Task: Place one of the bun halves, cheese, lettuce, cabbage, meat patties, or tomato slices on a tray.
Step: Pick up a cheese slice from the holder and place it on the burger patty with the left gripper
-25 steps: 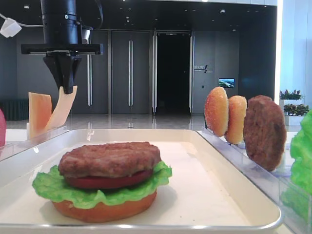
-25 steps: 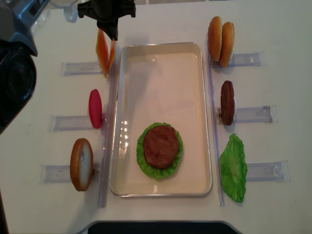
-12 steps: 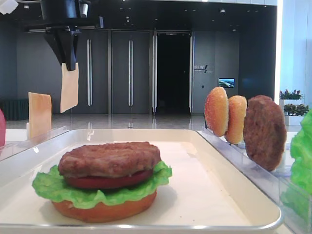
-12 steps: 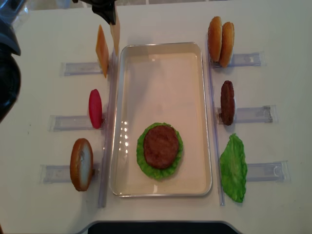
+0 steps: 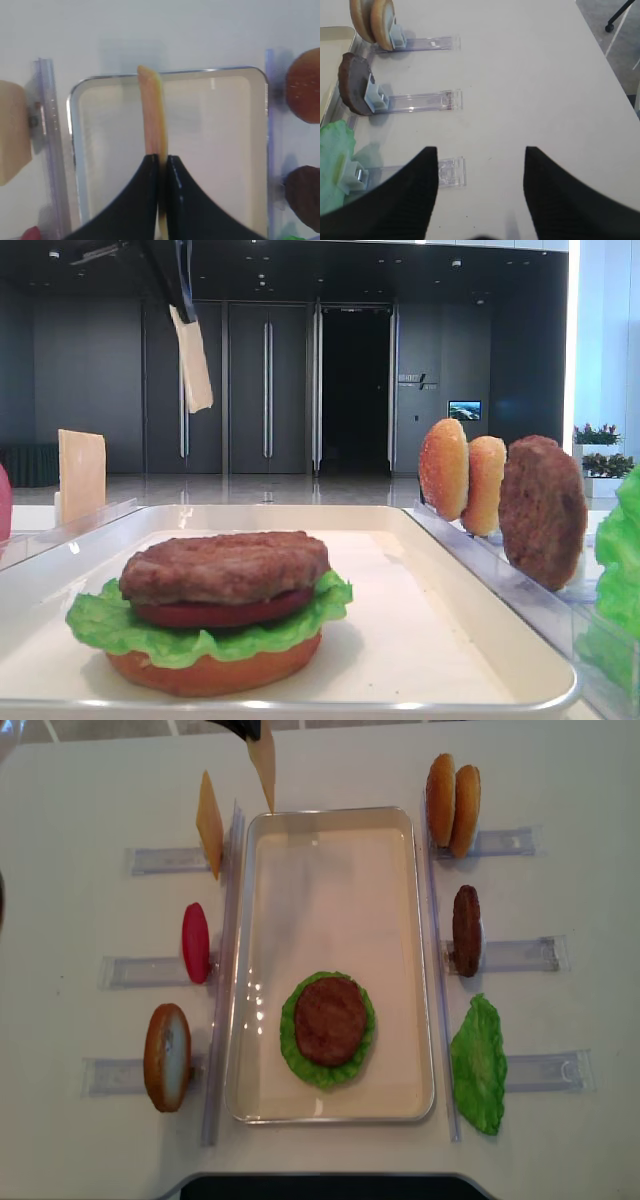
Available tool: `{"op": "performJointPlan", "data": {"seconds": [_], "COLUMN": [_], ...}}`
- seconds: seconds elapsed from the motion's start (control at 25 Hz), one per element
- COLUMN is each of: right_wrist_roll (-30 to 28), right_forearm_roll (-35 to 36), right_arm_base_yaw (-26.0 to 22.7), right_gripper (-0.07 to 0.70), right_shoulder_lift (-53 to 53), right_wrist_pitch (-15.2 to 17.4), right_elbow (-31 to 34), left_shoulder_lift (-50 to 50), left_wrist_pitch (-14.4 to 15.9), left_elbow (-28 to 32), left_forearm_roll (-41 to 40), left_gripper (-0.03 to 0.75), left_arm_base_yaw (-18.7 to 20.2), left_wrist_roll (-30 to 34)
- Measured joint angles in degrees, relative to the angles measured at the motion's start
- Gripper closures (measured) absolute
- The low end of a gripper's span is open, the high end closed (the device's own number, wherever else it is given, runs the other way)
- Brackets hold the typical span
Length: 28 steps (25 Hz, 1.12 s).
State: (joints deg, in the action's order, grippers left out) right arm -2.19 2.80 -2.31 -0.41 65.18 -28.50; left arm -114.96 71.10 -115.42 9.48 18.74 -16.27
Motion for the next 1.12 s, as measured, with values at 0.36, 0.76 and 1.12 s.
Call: {"op": "performJointPlan", "data": {"seconds": [0.36,0.76,1.12], "right_wrist_roll": [0.0,0.0,0.0], "right_forearm_roll": [0.0,0.0,0.0], "right_arm_base_yaw": [0.0,0.0,0.0], "right_gripper": [0.233,0.233,0.233], "right_shoulder_lift": [0.0,0.0,0.0], "right_wrist_pitch": [0.0,0.0,0.0], "right_elbow": [0.0,0.0,0.0], "left_shoulder_lift": [3.0,5.2,9.6], "left_wrist_pitch": [0.1,0.1,-0.1], "left_elbow": [0.0,1.8,18.4], "left_forearm_roll": [12.8,20.2,24.0], "left_gripper": [0.699,0.699,0.699], "left_arm_base_yaw": [0.1,2.2,2.3], "left_wrist_roll": [5.9,11.0,18.3]}}
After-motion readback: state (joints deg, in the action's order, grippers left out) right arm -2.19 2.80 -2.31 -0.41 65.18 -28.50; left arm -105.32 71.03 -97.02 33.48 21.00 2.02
